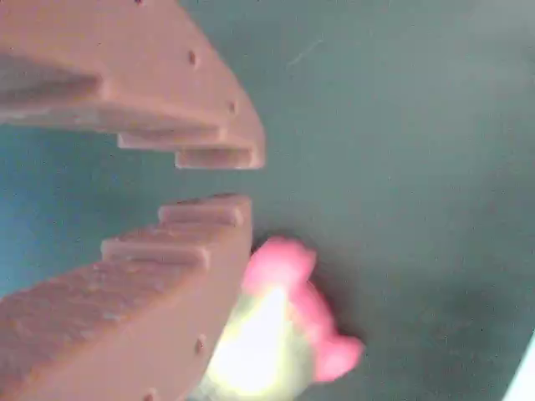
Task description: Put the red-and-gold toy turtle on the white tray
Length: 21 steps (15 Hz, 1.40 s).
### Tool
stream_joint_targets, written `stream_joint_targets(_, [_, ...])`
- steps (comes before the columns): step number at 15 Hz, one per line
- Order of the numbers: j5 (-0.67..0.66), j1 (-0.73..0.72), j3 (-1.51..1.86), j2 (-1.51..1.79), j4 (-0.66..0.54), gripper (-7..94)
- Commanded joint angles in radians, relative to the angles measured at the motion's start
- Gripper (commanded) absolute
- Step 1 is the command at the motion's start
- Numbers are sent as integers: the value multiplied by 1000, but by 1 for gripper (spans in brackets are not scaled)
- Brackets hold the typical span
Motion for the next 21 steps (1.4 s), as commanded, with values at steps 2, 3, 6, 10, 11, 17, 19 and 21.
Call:
stream_joint_targets(2, [-107,61,-345,-225,75,0])
stream_joint_targets(3, [-109,57,-347,-238,80,0])
stream_joint_targets(6, [-242,140,-420,-357,49,0])
stream_joint_targets(10, [-440,258,-770,-698,98,0])
stream_joint_targets(11, [-485,258,-874,-770,144,0])
stream_joint_targets(17, [-477,149,-1384,-1005,410,0])
stream_joint_targets(19, [-508,158,-1379,-1032,359,0])
stream_joint_targets(21, [-557,178,-1376,-1071,322,0])
